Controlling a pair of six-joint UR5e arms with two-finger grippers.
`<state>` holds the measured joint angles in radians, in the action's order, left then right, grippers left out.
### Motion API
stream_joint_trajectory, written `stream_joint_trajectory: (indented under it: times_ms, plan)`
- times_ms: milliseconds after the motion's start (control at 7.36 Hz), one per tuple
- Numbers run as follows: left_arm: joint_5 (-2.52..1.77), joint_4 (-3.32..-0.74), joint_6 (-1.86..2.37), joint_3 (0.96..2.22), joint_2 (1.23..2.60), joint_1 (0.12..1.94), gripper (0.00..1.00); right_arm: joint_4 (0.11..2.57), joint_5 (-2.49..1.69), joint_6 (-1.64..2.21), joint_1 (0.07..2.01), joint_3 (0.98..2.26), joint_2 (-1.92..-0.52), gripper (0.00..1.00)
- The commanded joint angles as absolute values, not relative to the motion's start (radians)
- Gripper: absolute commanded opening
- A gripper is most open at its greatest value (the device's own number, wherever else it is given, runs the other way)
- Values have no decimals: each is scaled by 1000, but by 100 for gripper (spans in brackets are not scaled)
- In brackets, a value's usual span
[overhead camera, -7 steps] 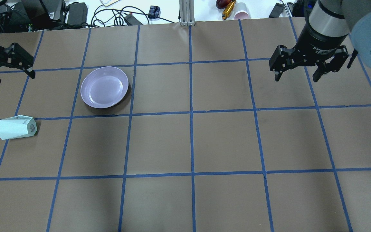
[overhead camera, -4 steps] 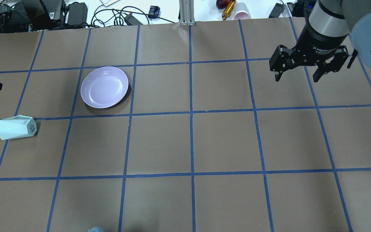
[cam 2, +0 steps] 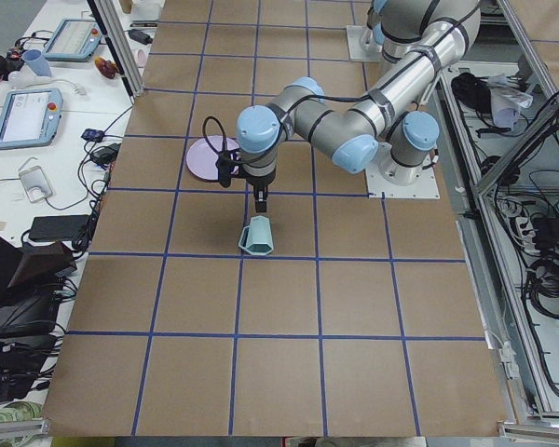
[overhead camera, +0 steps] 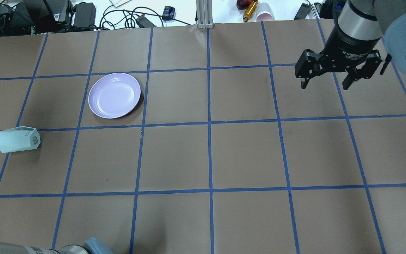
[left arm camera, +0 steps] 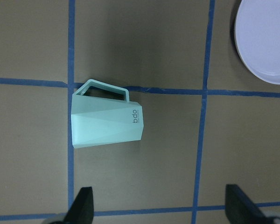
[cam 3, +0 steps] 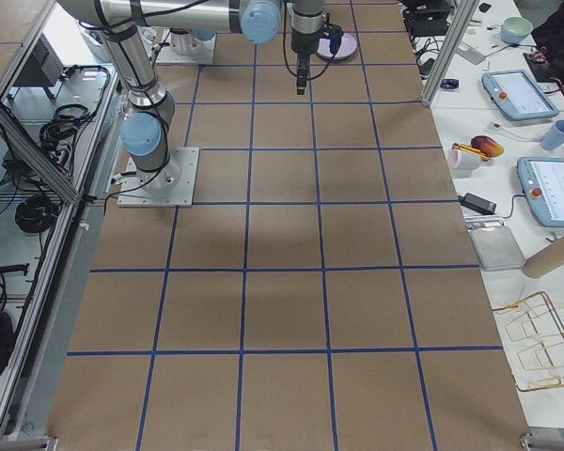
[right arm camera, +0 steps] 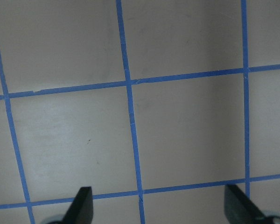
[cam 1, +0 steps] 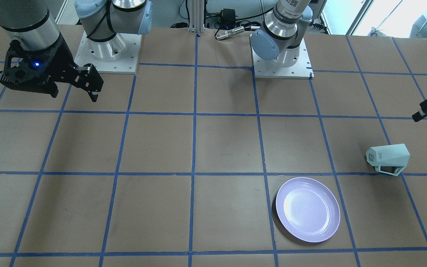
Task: Flip cup and place on plate
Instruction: 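Lower the left gripper onto the green cup's open end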
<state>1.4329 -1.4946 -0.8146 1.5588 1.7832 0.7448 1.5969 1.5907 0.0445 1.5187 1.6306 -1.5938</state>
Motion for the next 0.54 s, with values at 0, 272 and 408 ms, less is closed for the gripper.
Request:
stream_joint_trajectory:
  times_ms: [0, 272, 408]
  plan:
    - [1407, -1433, -945, 1560, 1876, 686, 100, 1597, 1591, 44, 1519, 1631, -1594, 100]
    - [1359, -1421, -980, 1560, 1943, 667, 100, 1597, 1591, 44, 1519, 1631, -1594, 100]
    - [1326, -1410, -1001, 1560, 1971, 667, 100, 1597, 1591, 44, 1519, 1631, -1594, 100]
